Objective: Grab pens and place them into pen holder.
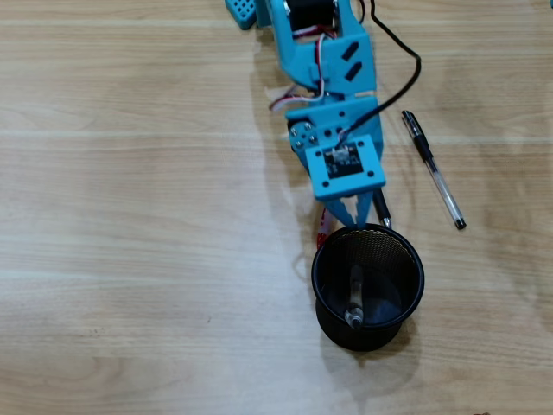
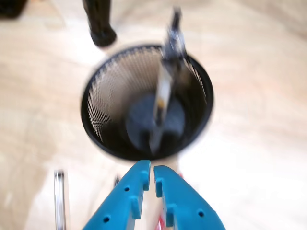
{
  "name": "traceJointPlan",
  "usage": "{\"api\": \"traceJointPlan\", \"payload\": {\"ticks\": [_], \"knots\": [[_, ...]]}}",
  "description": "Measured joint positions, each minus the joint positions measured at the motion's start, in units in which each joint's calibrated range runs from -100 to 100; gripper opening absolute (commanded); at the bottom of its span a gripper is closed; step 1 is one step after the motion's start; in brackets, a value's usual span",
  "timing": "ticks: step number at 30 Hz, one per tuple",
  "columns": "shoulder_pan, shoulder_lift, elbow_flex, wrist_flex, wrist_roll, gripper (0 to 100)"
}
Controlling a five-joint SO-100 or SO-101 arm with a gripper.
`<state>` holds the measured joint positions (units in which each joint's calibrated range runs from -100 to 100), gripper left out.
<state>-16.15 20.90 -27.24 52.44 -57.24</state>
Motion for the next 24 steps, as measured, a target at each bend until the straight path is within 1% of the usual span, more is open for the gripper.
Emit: {"api": "traceJointPlan", "payload": {"ticks": [6, 10, 14, 19, 24], "knots": [[1.52, -6.03, 0.00, 21.23, 0.31, 2], [0.95, -7.31, -0.09, 29.95, 0.31, 2], [0.57, -7.39, 1.15, 31.42, 0.31, 2], [-2.48, -7.39, 7.10, 31.42, 0.31, 2], [-3.24, -7.39, 14.73, 25.38, -1.56, 2]]}}
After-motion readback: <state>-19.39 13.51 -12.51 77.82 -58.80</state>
